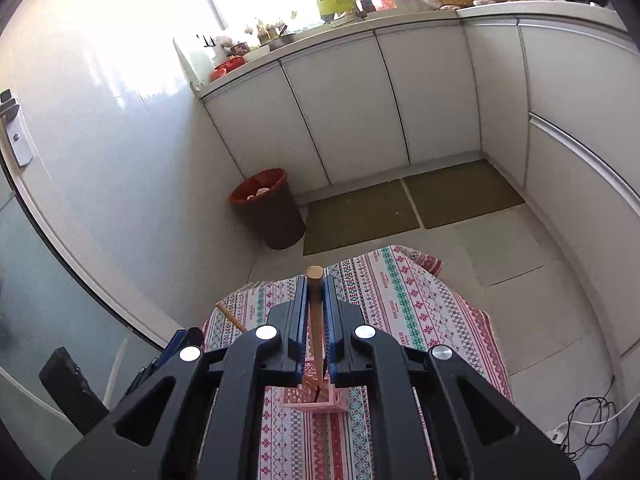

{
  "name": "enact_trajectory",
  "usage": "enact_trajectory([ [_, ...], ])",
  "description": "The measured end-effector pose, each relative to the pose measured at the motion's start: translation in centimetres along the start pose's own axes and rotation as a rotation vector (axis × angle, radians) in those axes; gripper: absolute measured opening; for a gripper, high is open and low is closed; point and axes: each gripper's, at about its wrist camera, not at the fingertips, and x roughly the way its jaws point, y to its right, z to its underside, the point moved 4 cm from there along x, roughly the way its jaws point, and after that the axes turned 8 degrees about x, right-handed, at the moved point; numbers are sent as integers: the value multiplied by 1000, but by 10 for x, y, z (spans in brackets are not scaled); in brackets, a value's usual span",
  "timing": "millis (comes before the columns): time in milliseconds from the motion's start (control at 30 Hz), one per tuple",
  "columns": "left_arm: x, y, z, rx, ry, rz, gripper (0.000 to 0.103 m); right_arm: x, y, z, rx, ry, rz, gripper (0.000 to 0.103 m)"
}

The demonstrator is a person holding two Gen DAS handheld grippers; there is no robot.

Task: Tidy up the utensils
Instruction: 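Lower both held chopsticks into the pink holder and open both tools, then grasp a wooden chopstick with the left tool while the right tool grasps another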

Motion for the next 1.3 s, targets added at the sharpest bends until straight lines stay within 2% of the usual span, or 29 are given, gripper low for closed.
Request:
enact_trajectory([
  [67, -5, -4, -5, -17, 2, 2, 31, 7, -1, 4, -8, -1, 15, 8],
  [300, -8, -11, -6, -37, -2, -10, 33, 34, -6, 17, -24, -33, 42, 10],
  [333, -7, -10, -5, -32, -9, -12, 33, 39, -6, 19, -24, -38, 46, 14],
  [367, -6, -9, -4, -26, -15, -14, 33, 42, -5, 22, -24, -47, 53, 24],
  [433, -4, -4, -4, -12, -22, -15, 35, 50, -2, 28, -25, -80, 61, 33],
  [500, -5, -1, -5, -1, -19, -18, 37, 54, 2, 33, -30, -93, 80, 33],
  [567, -7, 2, -5, 5, -15, -19, 45, 54, 3, 37, -40, -97, 95, 34],
  [700, -8, 8, -3, 30, -27, -27, 48, 48, 7, 44, -66, -78, 123, 40],
  [833, -9, 16, 5, 61, -56, -31, 64, 37, 17, 52, -87, -45, 161, 53],
  [900, -9, 22, 11, 89, -76, -31, 66, 32, 26, 58, -90, -35, 183, 58],
  [967, -7, 30, 20, 120, -111, -30, 82, 28, 37, 66, -85, -41, 208, 67],
  [1000, -6, 32, 24, 128, -122, -29, 86, 27, 44, 69, -77, -45, 217, 69],
  [1067, -5, 39, 33, 144, -147, -18, 96, 23, 60, 78, -51, -57, 239, 80],
  [1167, 5, 55, 51, 211, -237, 11, 96, 17, 89, 92, -11, -66, 274, 88],
  [1300, 15, 73, 78, 287, -330, 40, 96, 9, 131, 111, 34, -99, 332, 89],
])
